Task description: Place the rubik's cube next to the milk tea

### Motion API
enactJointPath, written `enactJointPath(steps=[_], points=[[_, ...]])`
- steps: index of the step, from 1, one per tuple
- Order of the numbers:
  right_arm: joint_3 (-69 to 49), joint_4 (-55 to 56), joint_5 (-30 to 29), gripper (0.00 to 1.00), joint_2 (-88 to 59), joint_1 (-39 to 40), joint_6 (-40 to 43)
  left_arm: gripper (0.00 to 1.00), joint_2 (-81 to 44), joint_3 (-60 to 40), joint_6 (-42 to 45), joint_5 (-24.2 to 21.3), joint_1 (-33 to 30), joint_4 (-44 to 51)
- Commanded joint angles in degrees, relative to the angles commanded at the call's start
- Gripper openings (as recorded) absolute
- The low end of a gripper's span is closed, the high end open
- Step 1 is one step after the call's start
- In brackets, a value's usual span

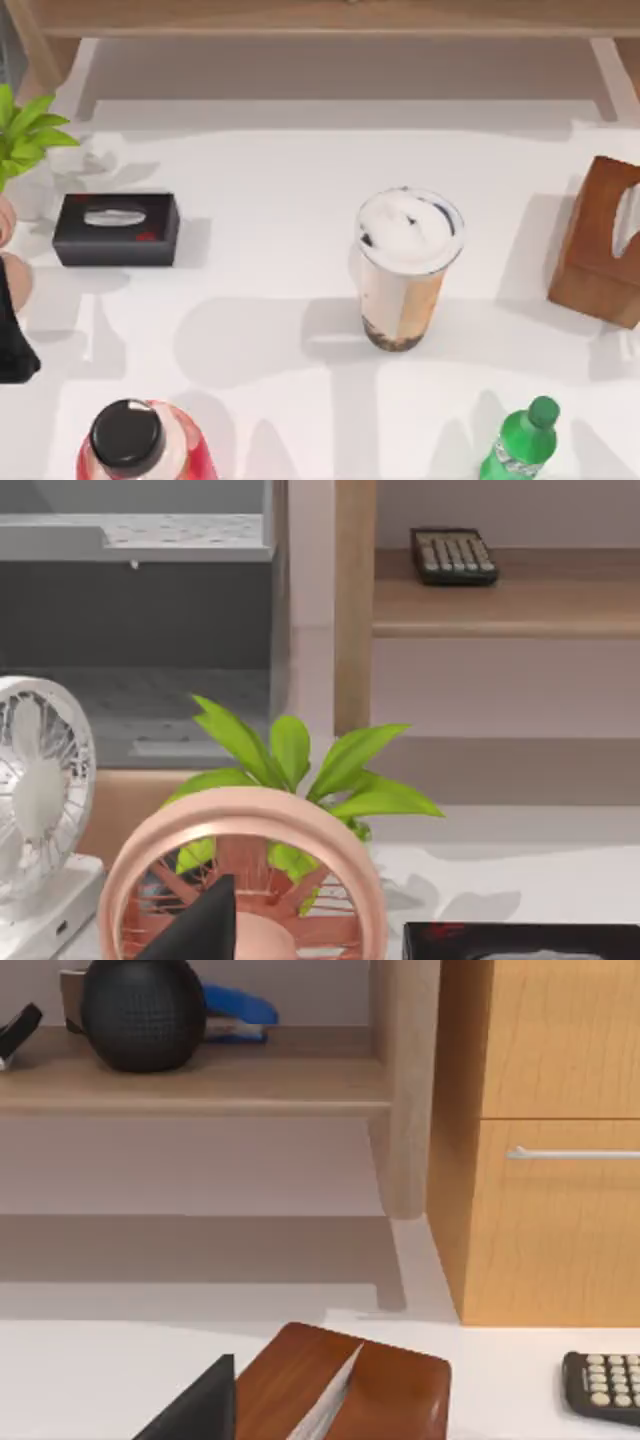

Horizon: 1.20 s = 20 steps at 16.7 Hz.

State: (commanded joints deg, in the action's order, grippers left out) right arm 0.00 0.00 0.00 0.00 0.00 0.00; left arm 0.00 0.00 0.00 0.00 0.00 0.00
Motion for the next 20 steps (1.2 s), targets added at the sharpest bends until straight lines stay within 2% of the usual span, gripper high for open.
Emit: enactJointPath(steps=[4, 8, 11, 20], points=[[0.0, 0.0, 0.0, 1.0, 0.0, 0.0, 0.0, 1.0, -1.8, -1.7, -0.3, 0.5, -0.8, 0.0], [0.0, 0.0, 0.0, 1.0, 0.0, 0.0, 0.0, 1.0, -12.7, -11.9, -1.1, 3.8, -5.2, 0.0], [0.0, 0.0, 0.0, 1.0, 0.0, 0.0, 0.0, 1.0, -27.1, -24.3, -1.4, 7.5, -10.0, -0.2], [0.0, 0.0, 0.0, 1.0, 0.0, 0.0, 0.0, 1.0, -82.6, -70.9, -0.2, 20.5, -25.4, -4.4]])
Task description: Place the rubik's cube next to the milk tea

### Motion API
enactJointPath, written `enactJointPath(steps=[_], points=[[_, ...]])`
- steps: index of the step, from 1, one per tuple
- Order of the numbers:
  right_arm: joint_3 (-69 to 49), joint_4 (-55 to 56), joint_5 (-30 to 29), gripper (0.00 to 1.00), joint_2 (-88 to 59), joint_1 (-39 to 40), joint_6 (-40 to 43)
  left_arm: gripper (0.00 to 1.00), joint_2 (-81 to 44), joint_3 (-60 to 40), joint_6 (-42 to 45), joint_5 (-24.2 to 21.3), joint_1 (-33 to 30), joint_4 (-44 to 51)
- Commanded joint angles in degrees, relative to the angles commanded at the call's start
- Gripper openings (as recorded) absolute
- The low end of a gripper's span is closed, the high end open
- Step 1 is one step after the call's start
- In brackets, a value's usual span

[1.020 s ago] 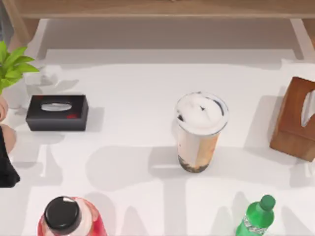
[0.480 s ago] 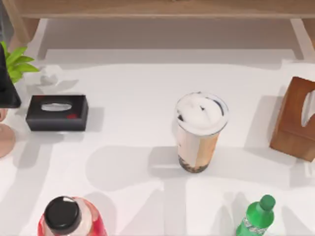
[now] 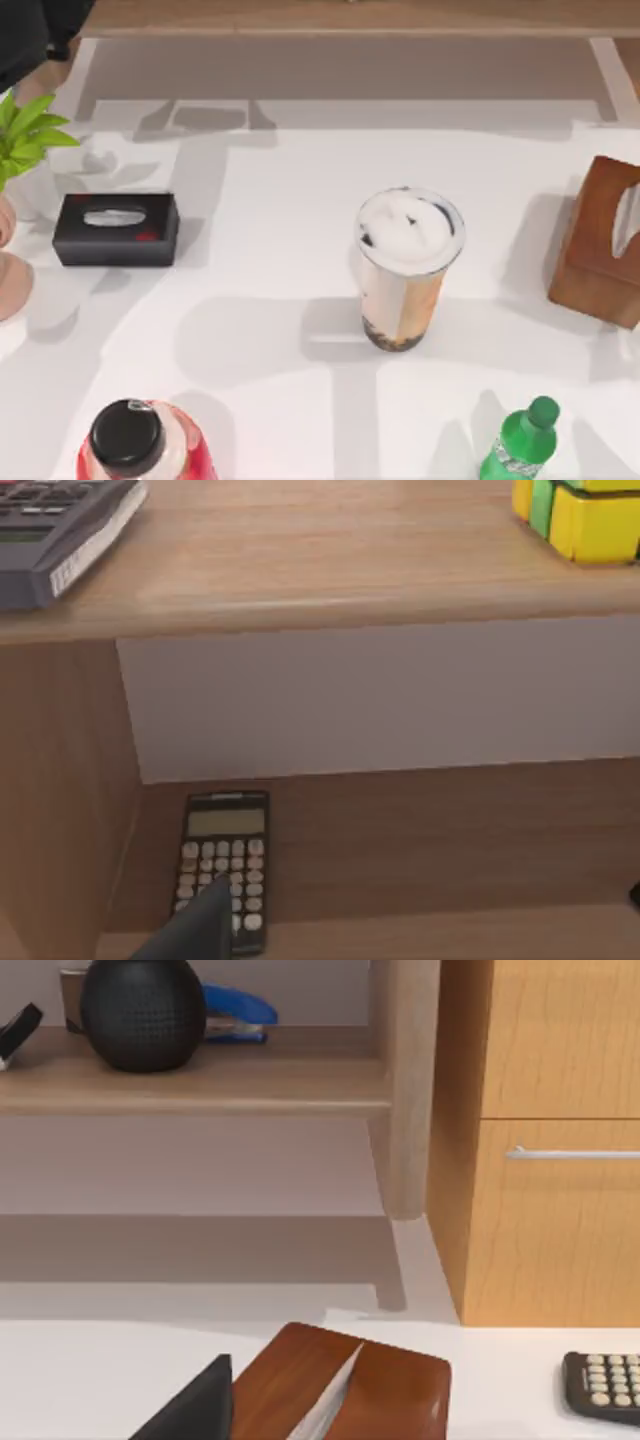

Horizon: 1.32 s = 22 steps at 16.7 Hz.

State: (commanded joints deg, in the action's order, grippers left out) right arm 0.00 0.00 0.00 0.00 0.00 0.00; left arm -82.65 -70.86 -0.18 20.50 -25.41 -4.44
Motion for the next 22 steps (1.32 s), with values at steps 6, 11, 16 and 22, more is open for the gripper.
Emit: enactJointPath(steps=[6, 11, 16, 22], points=[[0.0, 0.0, 0.0, 1.0, 0.0, 0.0, 0.0, 1.0, -19.6, -21.4, 1.0, 7.1, -5.3, -4.2], [0.0, 0.0, 0.0, 1.0, 0.0, 0.0, 0.0, 1.0, -21.8, -24.5, 1.2, 8.5, -5.9, -5.1], [0.0, 0.0, 0.0, 1.0, 0.0, 0.0, 0.0, 1.0, -22.3, -25.9, 1.2, 8.2, -5.5, -4.1], [0.0, 0.0, 0.0, 1.0, 0.0, 0.0, 0.0, 1.0, -26.2, -33.0, 1.2, 6.1, -3.5, -1.1]])
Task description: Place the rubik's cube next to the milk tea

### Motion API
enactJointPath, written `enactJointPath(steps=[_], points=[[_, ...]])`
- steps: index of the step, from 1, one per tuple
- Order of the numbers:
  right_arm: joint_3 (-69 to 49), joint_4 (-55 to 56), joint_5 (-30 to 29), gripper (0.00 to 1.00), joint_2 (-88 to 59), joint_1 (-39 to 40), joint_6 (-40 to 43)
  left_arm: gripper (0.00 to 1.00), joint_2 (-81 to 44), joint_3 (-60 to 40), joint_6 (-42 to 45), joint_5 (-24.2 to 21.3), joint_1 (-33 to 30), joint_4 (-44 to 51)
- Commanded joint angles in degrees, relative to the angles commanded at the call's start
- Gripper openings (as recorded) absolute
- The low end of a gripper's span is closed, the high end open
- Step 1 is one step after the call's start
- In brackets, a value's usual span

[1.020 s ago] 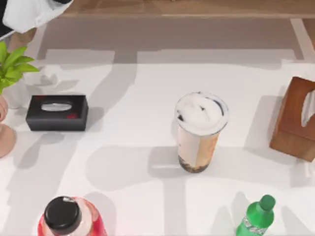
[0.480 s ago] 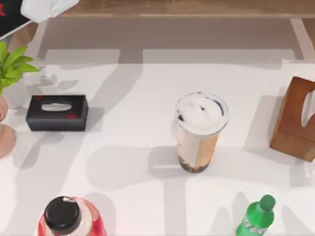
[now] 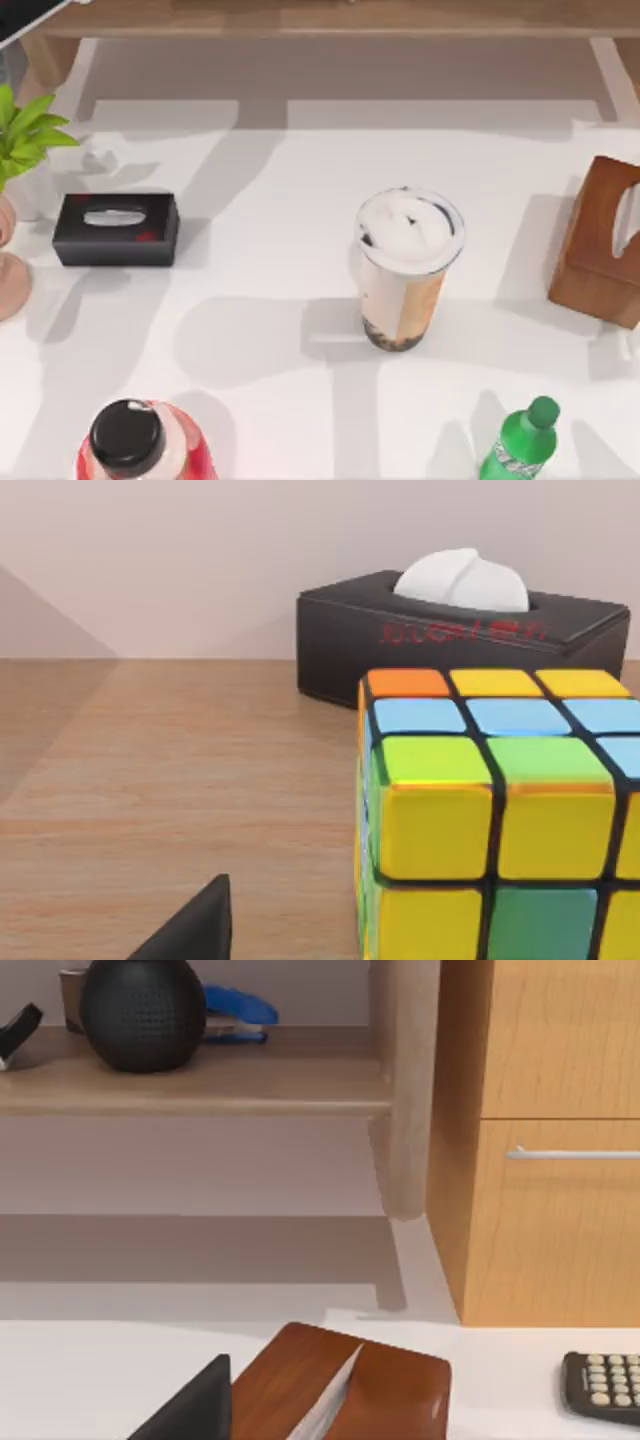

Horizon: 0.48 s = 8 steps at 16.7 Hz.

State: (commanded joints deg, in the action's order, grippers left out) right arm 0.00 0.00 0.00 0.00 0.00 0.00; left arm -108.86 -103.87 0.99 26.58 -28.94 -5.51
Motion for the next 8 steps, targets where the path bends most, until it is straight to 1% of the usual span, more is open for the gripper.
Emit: enactJointPath(steps=[4, 8], points=[[0.0, 0.0, 0.0, 1.0, 0.0, 0.0, 0.0, 1.0, -7.3, -8.2, -0.1, -1.1, 1.0, 0.7], [0.0, 0.0, 0.0, 1.0, 0.0, 0.0, 0.0, 1.0, -8.6, -9.4, -0.1, -1.3, 1.2, 0.9]])
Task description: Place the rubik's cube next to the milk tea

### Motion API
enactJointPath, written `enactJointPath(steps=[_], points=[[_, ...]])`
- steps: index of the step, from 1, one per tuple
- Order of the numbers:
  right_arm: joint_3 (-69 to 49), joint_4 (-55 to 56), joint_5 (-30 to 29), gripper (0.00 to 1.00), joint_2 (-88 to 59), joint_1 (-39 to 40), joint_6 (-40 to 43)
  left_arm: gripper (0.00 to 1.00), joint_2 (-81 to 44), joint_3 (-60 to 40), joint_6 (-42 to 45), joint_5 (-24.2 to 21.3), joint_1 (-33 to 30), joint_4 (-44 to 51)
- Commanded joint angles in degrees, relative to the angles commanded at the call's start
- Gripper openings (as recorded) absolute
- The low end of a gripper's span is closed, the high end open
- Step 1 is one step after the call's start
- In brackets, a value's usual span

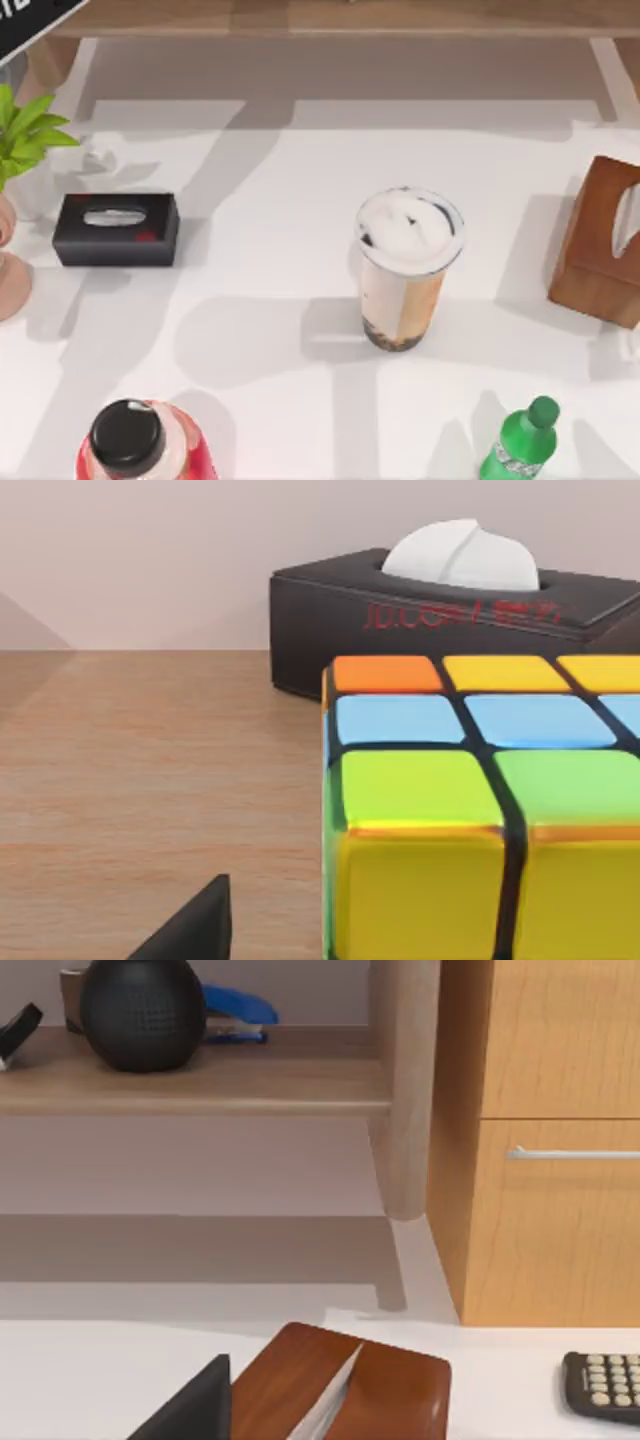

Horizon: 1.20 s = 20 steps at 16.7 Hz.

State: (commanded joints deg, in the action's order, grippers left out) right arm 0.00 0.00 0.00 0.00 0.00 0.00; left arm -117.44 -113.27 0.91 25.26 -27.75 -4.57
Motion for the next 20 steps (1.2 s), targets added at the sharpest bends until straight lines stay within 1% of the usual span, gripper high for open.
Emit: enactJointPath(steps=[1, 14, 15, 20], points=[[0.0, 0.0, 0.0, 1.0, 0.0, 0.0, 0.0, 1.0, 0.0, 0.0, 0.0, 0.0, 0.0, 0.0], [0.0, 0.0, 0.0, 1.0, 0.0, 0.0, 0.0, 0.02, 0.0, 0.0, 0.0, 0.0, 0.0, 0.0], [0.0, 0.0, 0.0, 1.0, 0.0, 0.0, 0.0, 0.0, 0.0, 0.0, 0.0, 0.0, 0.0, 0.0], [0.0, 0.0, 0.0, 1.0, 0.0, 0.0, 0.0, 0.0, 0.0, 0.0, 0.0, 0.0, 0.0, 0.0]])
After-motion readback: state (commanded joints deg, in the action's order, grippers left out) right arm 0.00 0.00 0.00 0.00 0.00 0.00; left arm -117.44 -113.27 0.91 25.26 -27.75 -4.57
